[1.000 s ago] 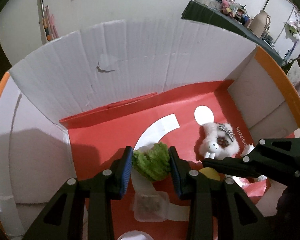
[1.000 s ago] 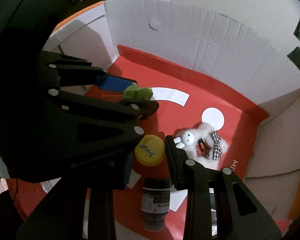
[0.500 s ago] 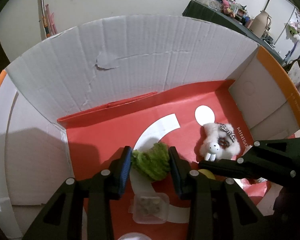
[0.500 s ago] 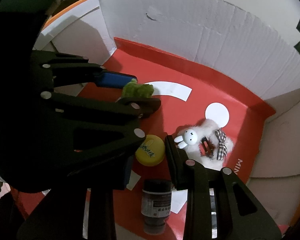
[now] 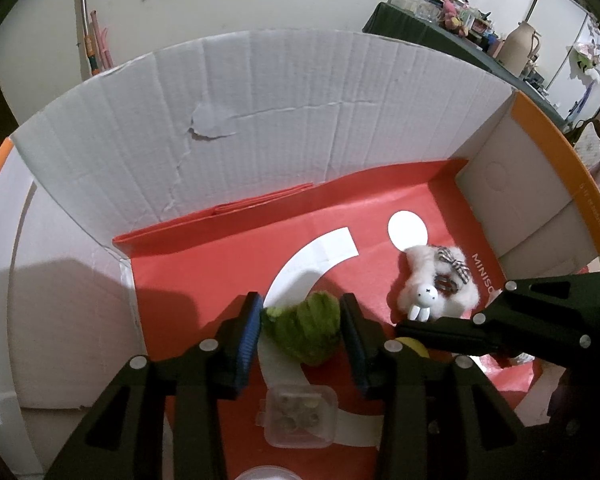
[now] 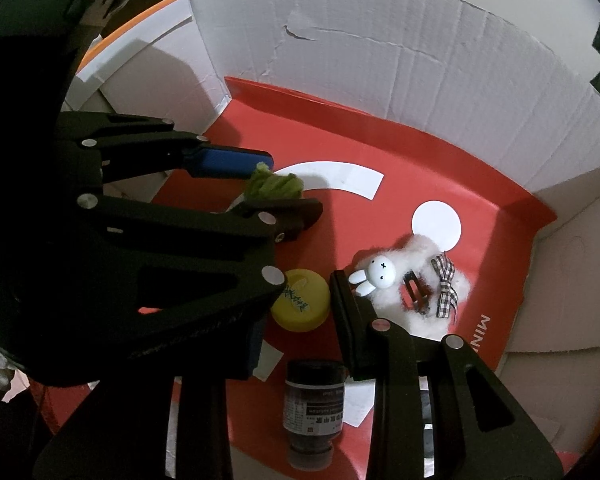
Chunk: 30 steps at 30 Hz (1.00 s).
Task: Organize objects
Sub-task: 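Lower the green piece with the left tool while the right tool opens to release the cap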
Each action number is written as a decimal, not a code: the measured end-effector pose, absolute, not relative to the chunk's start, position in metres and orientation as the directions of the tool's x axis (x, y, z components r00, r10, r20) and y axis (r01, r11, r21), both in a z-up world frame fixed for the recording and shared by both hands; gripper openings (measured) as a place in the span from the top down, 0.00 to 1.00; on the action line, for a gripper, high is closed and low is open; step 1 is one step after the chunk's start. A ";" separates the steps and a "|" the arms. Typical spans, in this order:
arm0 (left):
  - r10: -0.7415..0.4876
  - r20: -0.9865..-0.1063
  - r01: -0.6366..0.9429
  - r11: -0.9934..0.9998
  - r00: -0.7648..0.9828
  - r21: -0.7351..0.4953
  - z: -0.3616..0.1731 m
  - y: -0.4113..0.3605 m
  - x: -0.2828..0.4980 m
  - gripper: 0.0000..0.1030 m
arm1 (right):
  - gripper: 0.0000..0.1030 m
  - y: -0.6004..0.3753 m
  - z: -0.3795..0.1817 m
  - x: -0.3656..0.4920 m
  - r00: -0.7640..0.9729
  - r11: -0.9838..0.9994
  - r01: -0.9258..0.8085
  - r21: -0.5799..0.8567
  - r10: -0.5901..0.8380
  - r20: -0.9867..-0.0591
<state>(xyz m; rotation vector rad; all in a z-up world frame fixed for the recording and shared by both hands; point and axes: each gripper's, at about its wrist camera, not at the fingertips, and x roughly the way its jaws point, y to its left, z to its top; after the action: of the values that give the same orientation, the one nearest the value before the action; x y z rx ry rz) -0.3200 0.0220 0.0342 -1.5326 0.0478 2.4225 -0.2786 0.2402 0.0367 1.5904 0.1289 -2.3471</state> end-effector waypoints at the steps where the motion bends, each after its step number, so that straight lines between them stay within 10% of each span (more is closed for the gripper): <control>1: 0.212 -0.891 -0.247 -0.962 -0.402 -0.117 0.034 0.023 -0.320 0.59 | 0.71 0.241 0.037 -0.279 -0.341 -0.950 0.297 0.093 -0.197 -0.919; 20: 0.223 -0.890 -0.248 -0.960 -0.399 -0.130 0.037 0.021 -0.320 0.51 | 0.70 0.227 0.029 -0.277 -0.346 -0.950 0.306 0.068 -0.178 -0.921; 24: 0.222 -0.890 -0.248 -0.960 -0.398 -0.129 0.037 0.022 -0.319 0.51 | 0.44 0.224 0.027 -0.276 -0.336 -0.947 0.312 0.077 -0.186 -0.923; 30: 0.223 -0.890 -0.245 -0.960 -0.398 -0.132 0.037 0.020 -0.319 0.51 | 0.44 0.226 0.030 -0.275 -0.360 -0.949 0.309 0.060 -0.175 -0.916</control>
<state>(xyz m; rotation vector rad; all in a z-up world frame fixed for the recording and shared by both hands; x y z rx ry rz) -0.3191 0.0195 0.0370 -1.5323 0.0297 2.4151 -0.2746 0.2264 0.0304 1.5718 0.1764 -2.3662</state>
